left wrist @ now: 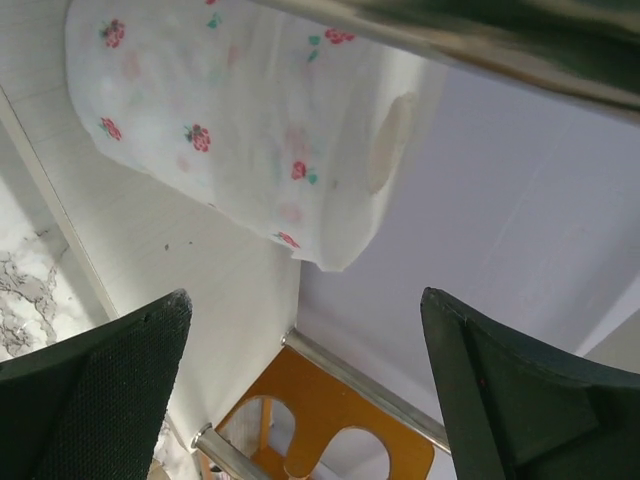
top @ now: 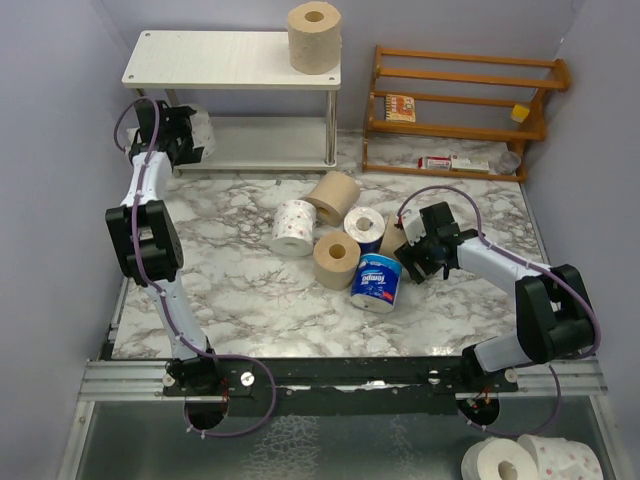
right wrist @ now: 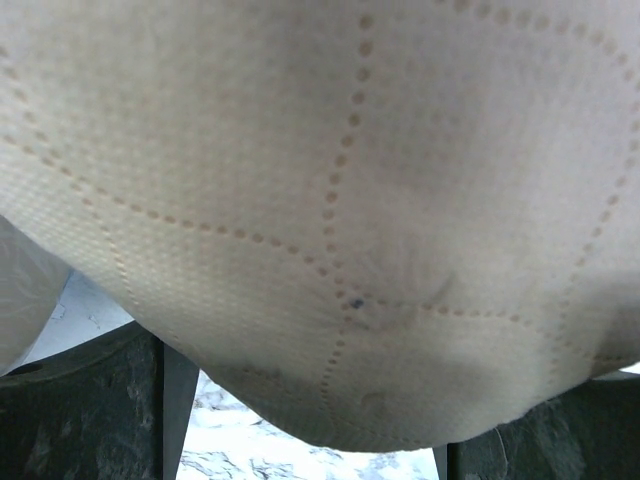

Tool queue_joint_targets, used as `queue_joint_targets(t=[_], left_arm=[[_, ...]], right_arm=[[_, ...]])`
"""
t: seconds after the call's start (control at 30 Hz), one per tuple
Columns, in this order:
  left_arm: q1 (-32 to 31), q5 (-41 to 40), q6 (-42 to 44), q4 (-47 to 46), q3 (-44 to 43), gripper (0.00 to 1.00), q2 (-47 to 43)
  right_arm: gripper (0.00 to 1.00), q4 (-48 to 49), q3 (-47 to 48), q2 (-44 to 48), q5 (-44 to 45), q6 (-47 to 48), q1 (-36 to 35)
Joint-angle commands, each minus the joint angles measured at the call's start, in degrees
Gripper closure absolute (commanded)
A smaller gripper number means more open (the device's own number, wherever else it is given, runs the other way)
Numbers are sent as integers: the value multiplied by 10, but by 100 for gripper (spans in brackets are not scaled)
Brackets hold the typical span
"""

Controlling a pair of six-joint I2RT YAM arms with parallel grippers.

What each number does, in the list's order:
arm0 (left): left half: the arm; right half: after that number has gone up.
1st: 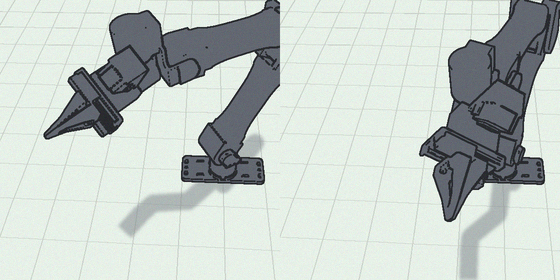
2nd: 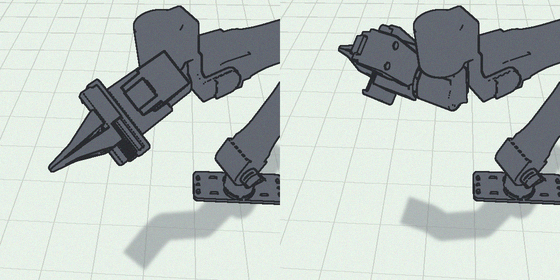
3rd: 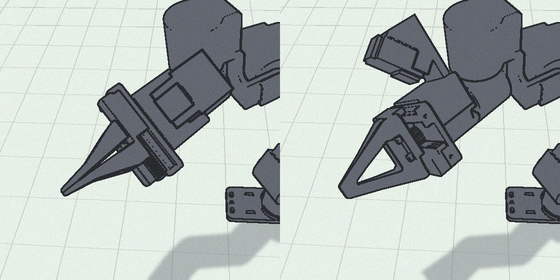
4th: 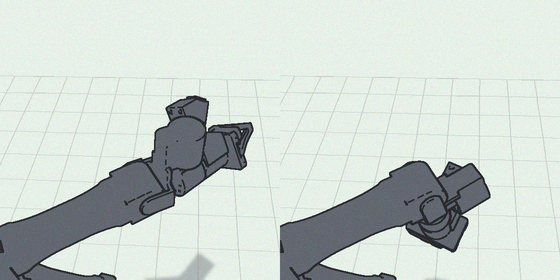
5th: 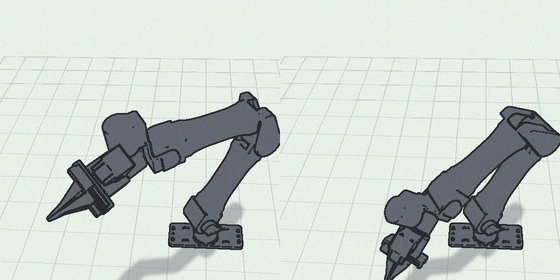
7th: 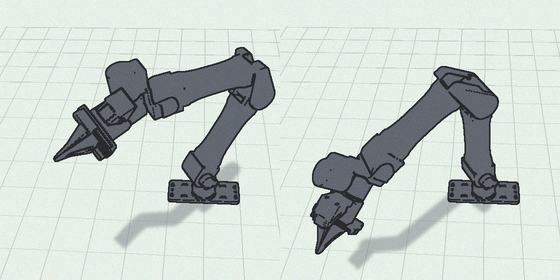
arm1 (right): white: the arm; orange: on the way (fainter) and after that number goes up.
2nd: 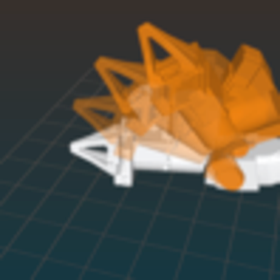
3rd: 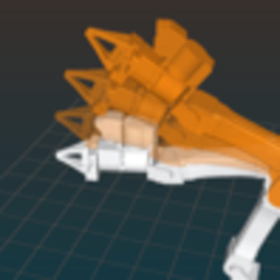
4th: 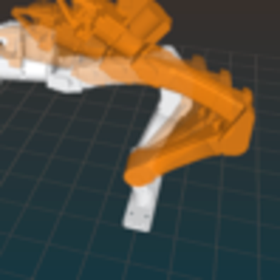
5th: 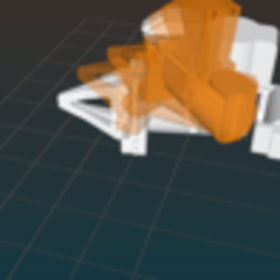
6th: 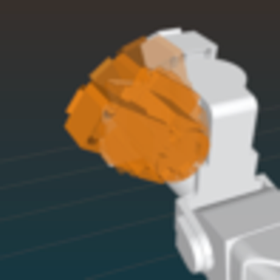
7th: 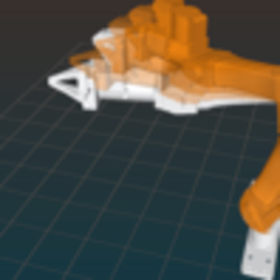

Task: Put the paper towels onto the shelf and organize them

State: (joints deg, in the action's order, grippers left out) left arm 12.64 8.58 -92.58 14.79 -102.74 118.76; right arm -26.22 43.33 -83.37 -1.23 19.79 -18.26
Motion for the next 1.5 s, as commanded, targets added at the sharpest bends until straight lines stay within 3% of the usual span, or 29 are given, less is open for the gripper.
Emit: queue_joint_targets(t=[0.0, 0.17, 0.4, 0.47, 0.57, 0.67, 0.77, 0.93, 1.03, 1.17, 1.23, 1.37, 1.47], left_arm=[[1, -35, 19, 28, -22, 1, -56], [-26, -80, 121, 117, -13, 1, -128], [-66, -173, 340, 171, 118, 1, -276], [-76, -138, 482, 155, 152, 3, -300], [-79, -11, 697, 122, 216, 11, -338], [-79, 166, 906, 151, 237, 1, -356], [-80, 238, 990, 161, 261, 1, -377], [-111, 252, 1147, 173, 291, 1, -380], [-150, 217, 1202, 186, 286, 2, -375], [-174, 253, 1234, 203, 275, 12, -371], [-181, 289, 1255, 224, 275, 12, -371], [-205, 370, 1397, 306, 299, 12, -373], [-232, 381, 1456, 339, 318, 11, -378]], right_arm=[[24, -15, 6, -9, -20, 5, 2], [24, -14, 5, -5, -20, 5, 2], [24, -17, -1, 16, -19, 4, 5], [24, -16, -1, 20, -22, 5, 6], [24, -14, -1, 11, -17, 6, 6], [24, -18, 3, 0, -16, 4, 6], [24, -18, 4, 2, -19, 4, 6], [24, -13, -1, 11, -12, 3, 6], [24, -12, -3, 17, -9, 2, 6], [24, -11, -5, 22, -7, 2, 6], [24, -10, -6, 22, -7, 3, 6], [24, -9, -6, 16, -5, 3, 6], [24, -8, -7, 12, -1, 3, 6]])
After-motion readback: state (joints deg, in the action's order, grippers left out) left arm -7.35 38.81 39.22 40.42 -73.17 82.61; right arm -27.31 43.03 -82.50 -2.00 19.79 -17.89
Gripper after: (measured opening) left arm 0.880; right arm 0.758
